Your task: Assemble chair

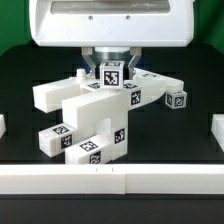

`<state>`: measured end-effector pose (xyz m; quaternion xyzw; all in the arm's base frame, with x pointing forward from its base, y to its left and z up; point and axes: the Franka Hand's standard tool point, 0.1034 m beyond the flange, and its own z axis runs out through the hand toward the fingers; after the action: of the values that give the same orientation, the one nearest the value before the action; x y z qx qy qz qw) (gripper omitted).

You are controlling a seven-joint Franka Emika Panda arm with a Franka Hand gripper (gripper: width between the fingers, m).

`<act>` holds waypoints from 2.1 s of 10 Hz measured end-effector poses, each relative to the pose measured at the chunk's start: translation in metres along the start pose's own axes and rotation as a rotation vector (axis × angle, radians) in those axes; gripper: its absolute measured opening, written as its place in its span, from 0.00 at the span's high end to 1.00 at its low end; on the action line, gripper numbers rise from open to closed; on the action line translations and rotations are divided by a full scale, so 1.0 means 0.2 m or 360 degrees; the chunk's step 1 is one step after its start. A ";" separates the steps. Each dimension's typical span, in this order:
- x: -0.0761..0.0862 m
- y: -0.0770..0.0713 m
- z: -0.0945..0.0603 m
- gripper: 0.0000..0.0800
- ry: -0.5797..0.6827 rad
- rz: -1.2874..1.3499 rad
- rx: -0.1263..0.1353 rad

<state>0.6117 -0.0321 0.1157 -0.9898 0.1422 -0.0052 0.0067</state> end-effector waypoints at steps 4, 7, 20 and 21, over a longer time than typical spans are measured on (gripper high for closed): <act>0.00 0.00 0.00 0.66 0.0000 0.0397 0.0001; 0.00 -0.01 0.00 0.66 -0.0001 0.0734 0.0002; -0.01 -0.03 0.00 0.22 -0.0011 0.1126 0.0012; -0.01 -0.03 0.00 0.19 -0.0011 0.1029 0.0013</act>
Offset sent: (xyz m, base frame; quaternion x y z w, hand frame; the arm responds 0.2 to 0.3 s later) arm 0.0000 0.0000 0.0000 0.0000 0.0000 0.1938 0.9810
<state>0.6118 -0.0254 0.1151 -0.8934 0.4491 -0.0001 0.0124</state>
